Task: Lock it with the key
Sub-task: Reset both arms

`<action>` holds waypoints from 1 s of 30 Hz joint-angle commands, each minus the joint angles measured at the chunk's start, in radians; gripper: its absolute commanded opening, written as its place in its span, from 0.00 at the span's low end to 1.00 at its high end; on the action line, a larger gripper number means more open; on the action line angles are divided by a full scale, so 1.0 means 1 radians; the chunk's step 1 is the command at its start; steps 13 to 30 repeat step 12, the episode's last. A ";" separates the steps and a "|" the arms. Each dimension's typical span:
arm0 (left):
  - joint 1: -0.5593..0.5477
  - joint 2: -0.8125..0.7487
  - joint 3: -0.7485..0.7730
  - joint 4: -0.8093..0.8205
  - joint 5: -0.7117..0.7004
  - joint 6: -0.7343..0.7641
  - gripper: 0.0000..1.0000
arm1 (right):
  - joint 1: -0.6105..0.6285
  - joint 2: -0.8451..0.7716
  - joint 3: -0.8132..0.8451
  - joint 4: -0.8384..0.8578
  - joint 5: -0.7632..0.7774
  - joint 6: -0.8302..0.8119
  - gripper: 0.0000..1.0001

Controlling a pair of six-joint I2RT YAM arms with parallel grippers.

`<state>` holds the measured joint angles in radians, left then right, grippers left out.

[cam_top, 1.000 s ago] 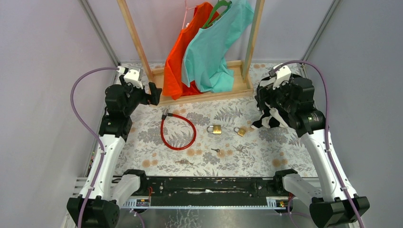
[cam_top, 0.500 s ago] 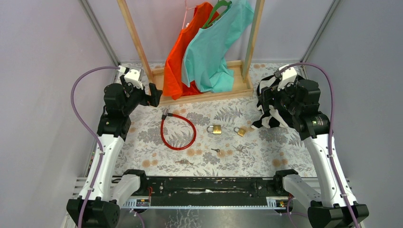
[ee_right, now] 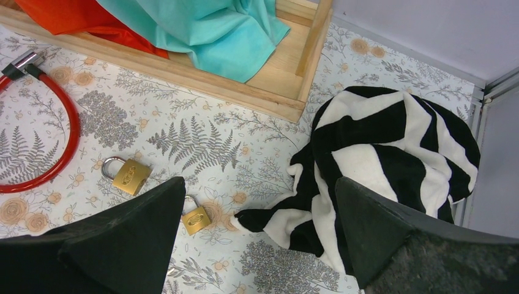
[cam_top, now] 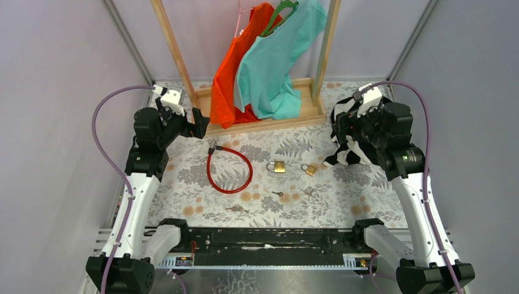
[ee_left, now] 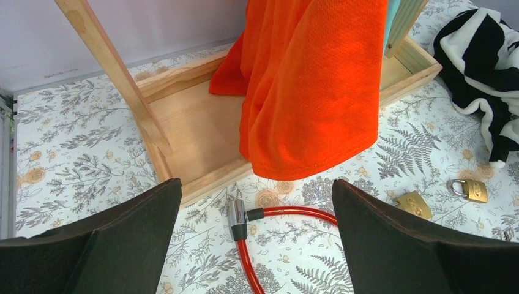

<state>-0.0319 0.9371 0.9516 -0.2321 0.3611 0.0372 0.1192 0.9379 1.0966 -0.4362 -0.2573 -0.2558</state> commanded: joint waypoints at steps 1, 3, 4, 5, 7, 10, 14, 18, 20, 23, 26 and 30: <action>0.010 0.000 0.022 0.008 0.026 0.015 1.00 | -0.006 -0.008 0.022 0.013 -0.043 0.008 0.99; 0.011 -0.001 0.021 0.005 0.031 0.016 1.00 | -0.006 -0.007 0.020 0.012 -0.048 0.008 0.99; 0.010 -0.003 0.022 0.005 0.031 0.017 1.00 | -0.006 -0.007 0.022 0.011 -0.048 0.008 0.99; 0.011 0.000 0.021 0.004 0.030 0.018 1.00 | -0.006 -0.005 0.024 0.010 -0.049 0.008 0.99; 0.011 0.002 0.019 0.005 0.032 0.018 1.00 | -0.006 -0.003 0.025 0.012 -0.052 0.009 0.99; 0.010 0.004 0.019 0.004 0.038 0.017 1.00 | -0.006 -0.001 0.022 0.014 -0.053 0.013 0.99; 0.011 0.005 0.020 0.004 0.037 0.019 1.00 | -0.007 -0.001 0.026 0.013 -0.053 0.013 0.99; 0.011 0.005 0.020 0.004 0.037 0.019 1.00 | -0.007 -0.001 0.026 0.013 -0.053 0.013 0.99; 0.011 0.005 0.020 0.004 0.037 0.019 1.00 | -0.007 -0.001 0.026 0.013 -0.053 0.013 0.99; 0.011 0.005 0.020 0.004 0.037 0.019 1.00 | -0.007 -0.001 0.026 0.013 -0.053 0.013 0.99; 0.011 0.005 0.020 0.004 0.037 0.019 1.00 | -0.007 -0.001 0.026 0.013 -0.053 0.013 0.99; 0.011 0.005 0.020 0.004 0.037 0.019 1.00 | -0.007 -0.001 0.026 0.013 -0.053 0.013 0.99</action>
